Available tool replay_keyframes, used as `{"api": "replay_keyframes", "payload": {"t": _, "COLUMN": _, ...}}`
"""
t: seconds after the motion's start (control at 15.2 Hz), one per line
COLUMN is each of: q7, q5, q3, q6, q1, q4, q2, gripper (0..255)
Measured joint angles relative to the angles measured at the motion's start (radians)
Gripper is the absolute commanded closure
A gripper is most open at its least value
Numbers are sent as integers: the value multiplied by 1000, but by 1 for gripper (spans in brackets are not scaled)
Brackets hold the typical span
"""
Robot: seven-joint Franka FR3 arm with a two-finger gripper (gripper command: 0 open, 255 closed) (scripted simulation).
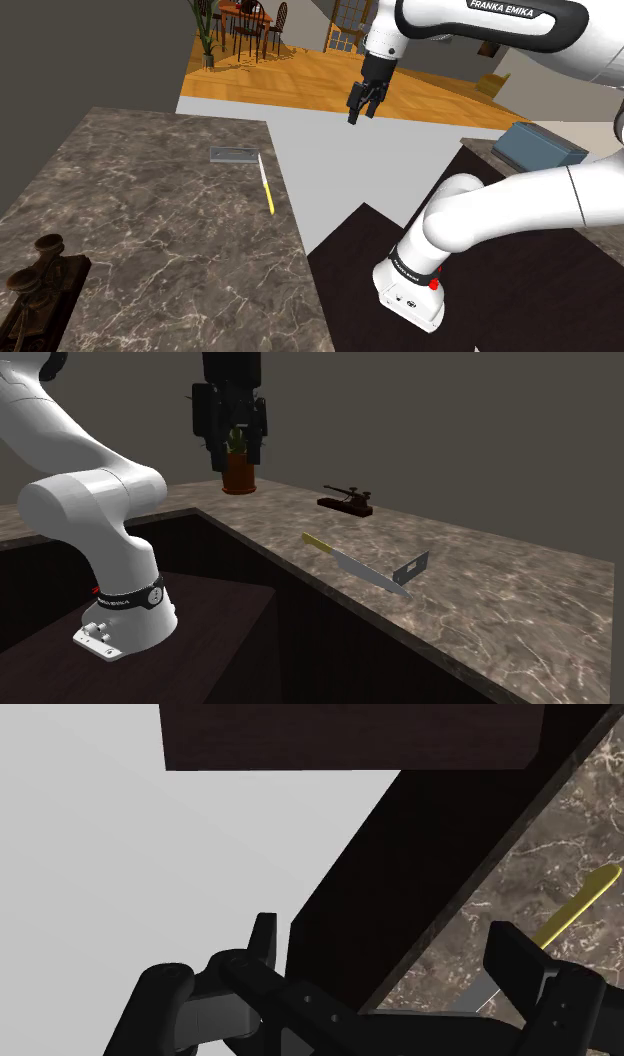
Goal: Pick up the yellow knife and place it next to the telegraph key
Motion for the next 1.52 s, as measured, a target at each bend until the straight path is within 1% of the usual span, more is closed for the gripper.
{"api": "replay_keyframes", "payload": {"t": 0.07, "q7": 0, "q5": 0, "q3": 0, "q6": 0, "q1": 0, "q4": 0, "q2": 0, "gripper": 0}}
{"api": "replay_keyframes", "payload": {"t": 0.2, "q7": 44, "q5": 17, "q3": 22, "q6": 30, "q1": 1, "q4": -15, "q2": 15, "gripper": 0}}
{"api": "replay_keyframes", "payload": {"t": 0.53, "q7": 220, "q5": 82, "q3": 112, "q6": 166, "q1": 6, "q4": -83, "q2": 81, "gripper": 0}}
{"api": "replay_keyframes", "payload": {"t": 0.79, "q7": 363, "q5": 125, "q3": 183, "q6": 281, "q1": 8, "q4": -88, "q2": 183, "gripper": 0}}
{"api": "replay_keyframes", "payload": {"t": 1.12, "q7": 537, "q5": 152, "q3": 264, "q6": 435, "q1": 2, "q4": -79, "q2": 336, "gripper": 0}}
{"api": "replay_keyframes", "payload": {"t": 1.32, "q7": 643, "q5": 149, "q3": 305, "q6": 516, "q1": -7, "q4": -49, "q2": 442, "gripper": 0}}
{"api": "replay_keyframes", "payload": {"t": 1.52, "q7": 755, "q5": 130, "q3": 341, "q6": 588, "q1": -15, "q4": -1, "q2": 558, "gripper": 0}}
